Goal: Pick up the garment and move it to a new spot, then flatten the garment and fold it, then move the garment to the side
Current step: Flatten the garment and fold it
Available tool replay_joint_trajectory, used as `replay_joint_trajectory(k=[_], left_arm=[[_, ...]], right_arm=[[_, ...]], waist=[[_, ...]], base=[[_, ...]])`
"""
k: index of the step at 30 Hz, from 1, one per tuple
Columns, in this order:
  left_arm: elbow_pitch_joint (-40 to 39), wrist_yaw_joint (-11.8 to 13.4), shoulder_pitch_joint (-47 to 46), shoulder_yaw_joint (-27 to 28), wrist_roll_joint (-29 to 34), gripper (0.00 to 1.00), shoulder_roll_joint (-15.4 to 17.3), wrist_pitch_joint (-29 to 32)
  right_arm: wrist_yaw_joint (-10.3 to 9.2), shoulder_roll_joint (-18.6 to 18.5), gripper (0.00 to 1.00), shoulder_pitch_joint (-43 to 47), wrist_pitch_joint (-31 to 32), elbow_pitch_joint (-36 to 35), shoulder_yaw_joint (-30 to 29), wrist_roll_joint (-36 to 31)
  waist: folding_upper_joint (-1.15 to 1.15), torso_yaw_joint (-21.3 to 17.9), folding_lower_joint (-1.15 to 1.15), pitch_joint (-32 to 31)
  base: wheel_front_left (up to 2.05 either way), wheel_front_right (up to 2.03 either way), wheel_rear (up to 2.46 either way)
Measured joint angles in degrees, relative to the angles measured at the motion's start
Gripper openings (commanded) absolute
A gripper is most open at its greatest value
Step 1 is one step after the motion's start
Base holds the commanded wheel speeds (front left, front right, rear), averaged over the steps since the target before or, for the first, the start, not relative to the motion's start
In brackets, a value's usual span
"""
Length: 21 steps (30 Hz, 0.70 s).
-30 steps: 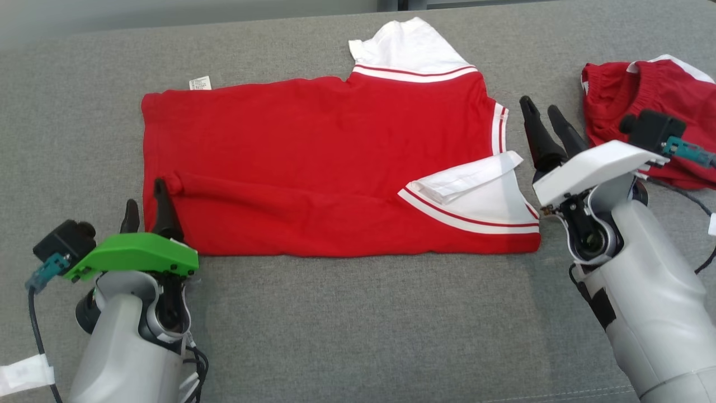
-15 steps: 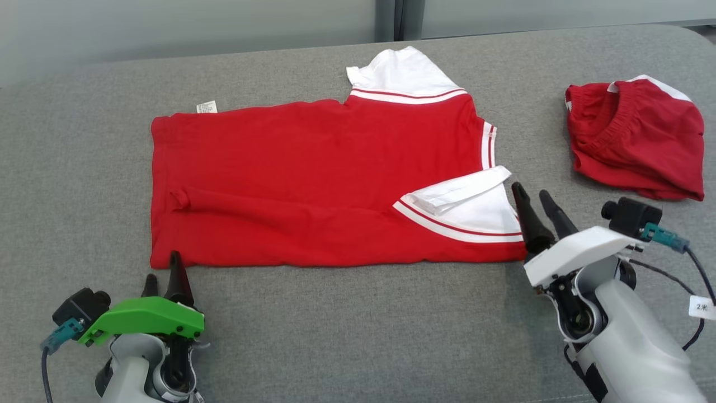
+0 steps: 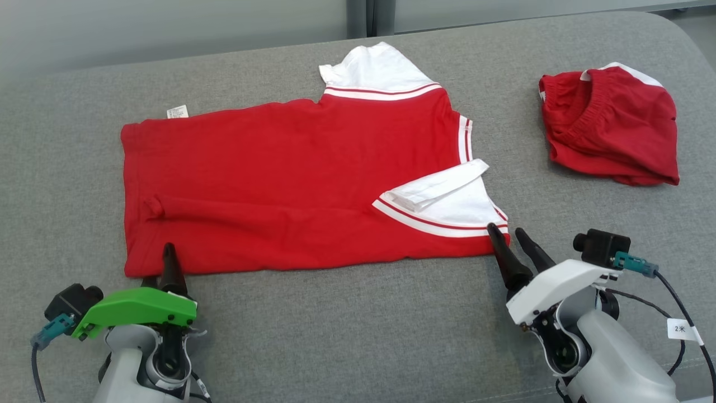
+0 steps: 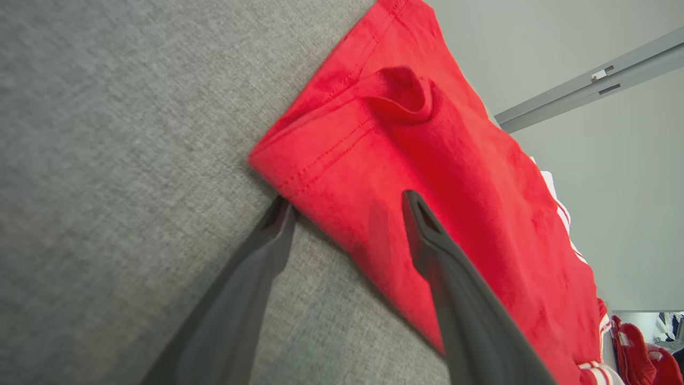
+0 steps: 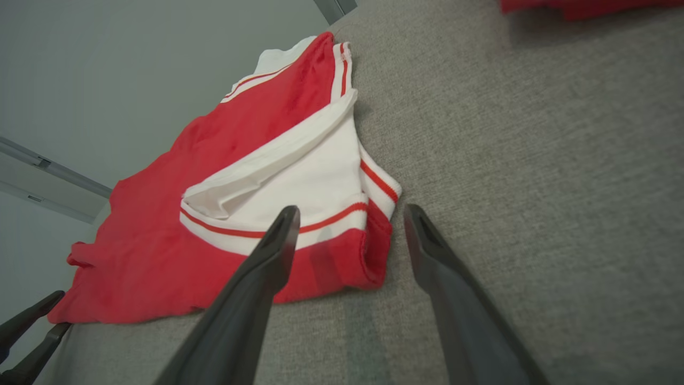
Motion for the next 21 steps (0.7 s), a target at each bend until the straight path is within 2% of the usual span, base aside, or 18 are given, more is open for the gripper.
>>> replay_joint_trajectory(k=[2,10,13,14,15,17,19,21], left_arm=[[-0.09,0.04,-0.79,-0.12,-0.03,0.5,0.0,-0.41],[0.05,0.04,-1.39,-2.01,-0.51,0.14,-0.08,-0.94],[0.16,0.03,-1.4,-2.12,-1.4,0.05,-0.11,-1.44],[0.24,0.02,-1.4,-2.13,-1.66,0.05,-0.11,-1.62],[0.33,-0.02,-1.4,-2.15,-1.83,0.04,-0.12,-1.69],[0.59,-0.03,-1.48,-2.26,-2.29,0.05,-0.15,-1.86],[0.98,-0.13,-1.74,-2.4,-2.54,0.01,-0.18,-1.87],[1.48,-0.23,-2.16,-2.56,-3.22,0.0,-0.21,-1.93]], right_arm=[[0.08,0.0,1.0,0.54,0.26,0.33,0.32,0.0],[0.42,0.07,1.0,1.51,0.53,1.85,0.46,0.24],[0.42,0.51,1.0,1.04,1.08,2.19,1.13,0.3],[0.42,0.86,0.78,0.64,1.48,2.37,1.26,0.52],[0.42,1.18,0.5,0.34,1.53,2.48,1.32,0.87],[0.42,1.68,0.27,-0.29,1.53,2.97,1.4,1.27],[0.42,1.76,0.04,-0.83,1.52,3.36,1.42,1.31],[0.42,1.75,0.0,-0.99,1.44,3.98,1.42,1.33]], waist=[[0.0,-0.14,0.0,0.41],[0.0,0.96,0.0,0.78],[0.0,1.47,0.0,0.74],[0.0,1.55,0.0,0.73],[0.0,1.6,0.0,0.72],[0.0,1.7,0.0,0.7],[0.0,1.81,0.0,0.64],[0.0,1.92,0.0,0.47]], base=[[0.0,0.0,0.0],[0.0,0.0,0.0],[0.0,0.0,0.0],[0.0,0.0,0.0],[0.0,0.0,0.0],[0.0,0.0,0.0],[0.0,0.0,0.0],[0.0,0.0,0.0]])
